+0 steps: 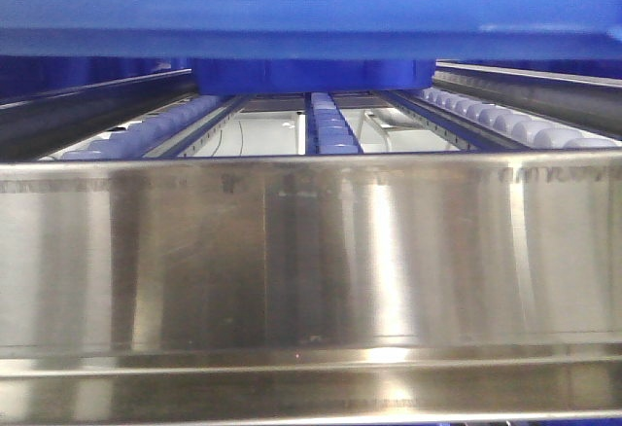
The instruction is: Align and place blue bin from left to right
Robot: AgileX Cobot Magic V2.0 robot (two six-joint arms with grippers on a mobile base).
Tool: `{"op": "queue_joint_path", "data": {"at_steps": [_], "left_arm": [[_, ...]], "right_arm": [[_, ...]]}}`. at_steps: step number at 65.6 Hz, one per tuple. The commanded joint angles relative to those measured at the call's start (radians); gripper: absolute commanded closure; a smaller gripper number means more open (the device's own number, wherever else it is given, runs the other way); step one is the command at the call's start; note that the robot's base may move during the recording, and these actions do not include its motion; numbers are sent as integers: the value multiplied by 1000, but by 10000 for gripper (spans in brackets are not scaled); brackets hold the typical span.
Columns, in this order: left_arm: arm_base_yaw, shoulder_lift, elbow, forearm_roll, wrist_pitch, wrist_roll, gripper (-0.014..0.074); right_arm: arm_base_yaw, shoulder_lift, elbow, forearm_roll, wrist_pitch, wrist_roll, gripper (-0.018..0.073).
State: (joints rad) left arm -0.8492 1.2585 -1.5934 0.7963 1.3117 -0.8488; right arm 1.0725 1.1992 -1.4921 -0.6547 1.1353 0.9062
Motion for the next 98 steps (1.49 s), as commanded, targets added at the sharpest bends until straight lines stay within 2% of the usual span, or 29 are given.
{"op": "queue_joint_path", "data": {"at_steps": [1, 79, 87, 91, 98], "left_arm": [[-7, -2, -18, 29, -91, -7, 707], [-7, -2, -18, 29, -91, -7, 707], [-7, -2, -18, -8, -91, -7, 707], [-7, -2, -18, -49, -92, -7, 707], [14, -2, -18, -111, -178, 36, 707]], "right_arm": [[8, -6, -19, 0, -149, -7, 629], [8, -6, -19, 1, -172, -7, 629], [8, -3, -19, 19, -79, -7, 629], [8, 5, -19, 21, -41, -10, 635], [-2, 29, -24, 5, -37, -25, 636]]}}
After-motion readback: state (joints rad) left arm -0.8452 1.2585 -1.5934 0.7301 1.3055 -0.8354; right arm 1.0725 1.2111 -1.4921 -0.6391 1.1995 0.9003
